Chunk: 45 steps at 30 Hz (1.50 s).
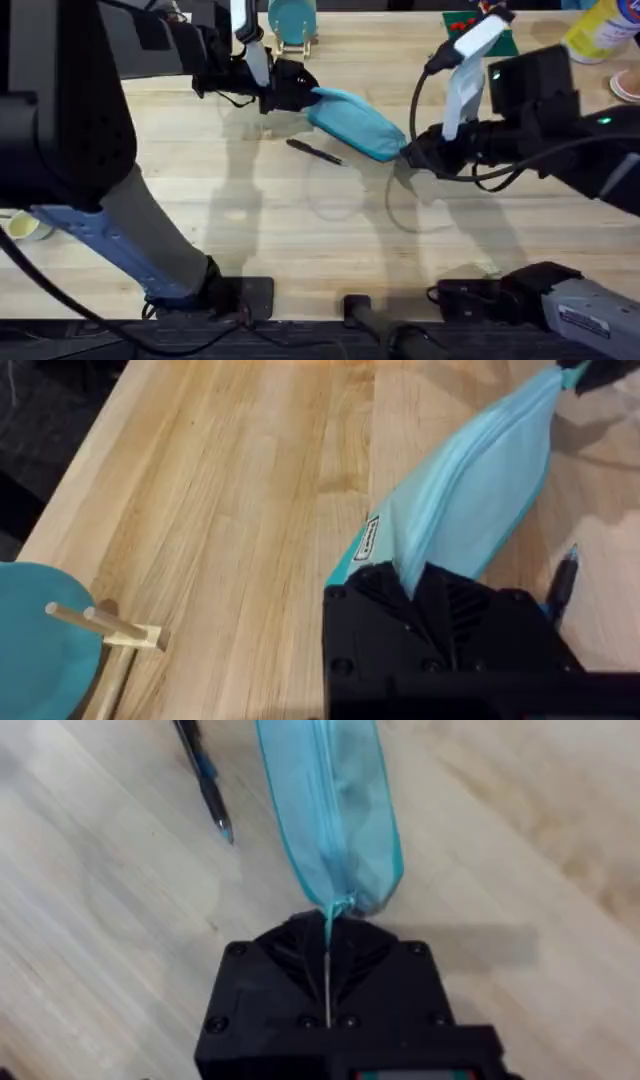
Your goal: Unzip the bag, pick up the pens from the table one at a time and place them inside, then zip the bag closed.
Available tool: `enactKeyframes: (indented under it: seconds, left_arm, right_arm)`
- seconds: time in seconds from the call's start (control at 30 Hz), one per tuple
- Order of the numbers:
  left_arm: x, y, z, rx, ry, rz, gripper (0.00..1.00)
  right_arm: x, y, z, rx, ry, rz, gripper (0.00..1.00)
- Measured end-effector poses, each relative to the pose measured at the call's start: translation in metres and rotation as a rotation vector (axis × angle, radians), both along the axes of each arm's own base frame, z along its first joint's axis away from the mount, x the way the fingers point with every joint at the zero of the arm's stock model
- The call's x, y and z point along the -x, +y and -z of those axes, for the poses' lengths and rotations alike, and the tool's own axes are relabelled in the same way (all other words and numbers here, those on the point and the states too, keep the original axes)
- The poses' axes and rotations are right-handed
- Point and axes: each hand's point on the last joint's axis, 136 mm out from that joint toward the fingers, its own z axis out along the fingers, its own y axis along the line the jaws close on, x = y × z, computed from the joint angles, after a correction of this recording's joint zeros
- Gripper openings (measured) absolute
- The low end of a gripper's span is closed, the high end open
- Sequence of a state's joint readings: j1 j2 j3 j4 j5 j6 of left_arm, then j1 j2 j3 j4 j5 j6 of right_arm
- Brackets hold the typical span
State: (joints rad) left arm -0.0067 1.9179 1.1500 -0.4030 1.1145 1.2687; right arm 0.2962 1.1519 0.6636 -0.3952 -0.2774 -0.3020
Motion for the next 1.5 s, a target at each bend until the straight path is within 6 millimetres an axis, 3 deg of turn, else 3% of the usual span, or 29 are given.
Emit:
enactKeyframes:
  seconds: [0.17, 0.4, 0.63, 0.93, 1.17, 1.33, 1.5]
  left_arm:
    - [0.0, 0.0, 0.0, 0.001, 0.0, 0.0, 0.043]
    - [0.0, 0.0, 0.0, 0.0, 0.0, 0.0, 0.042]
    - [0.0, 0.0, 0.0, 0.0, -0.002, 0.0, 0.043]
    - [0.0, 0.0, 0.0, 0.0, -0.003, 0.0, 0.042]
    - [-0.004, 0.007, 0.0, 0.0, -0.007, -0.017, 0.042]
    - [-0.004, 0.007, 0.0, 0.0, -0.007, -0.017, 0.042]
    - [-0.004, 0.007, -0.001, 0.001, -0.007, -0.017, 0.042]
  right_arm:
    - [-0.01, 0.003, -0.022, 0.002, -0.074, -0.032, 0.03]
    - [-0.012, 0.004, -0.025, 0.011, -0.098, -0.055, 0.03]
    - [-0.027, 0.012, -0.041, -0.015, -0.2, -0.086, 0.031]
    - [-0.036, 0.025, -0.04, -0.028, -0.236, -0.117, 0.03]
    - [-0.068, 0.054, -0.019, -0.059, -0.278, -0.146, 0.031]
    - [-0.067, 0.054, -0.019, -0.059, -0.272, -0.136, 0.031]
    - [-0.067, 0.042, -0.029, -0.035, -0.292, -0.096, 0.03]
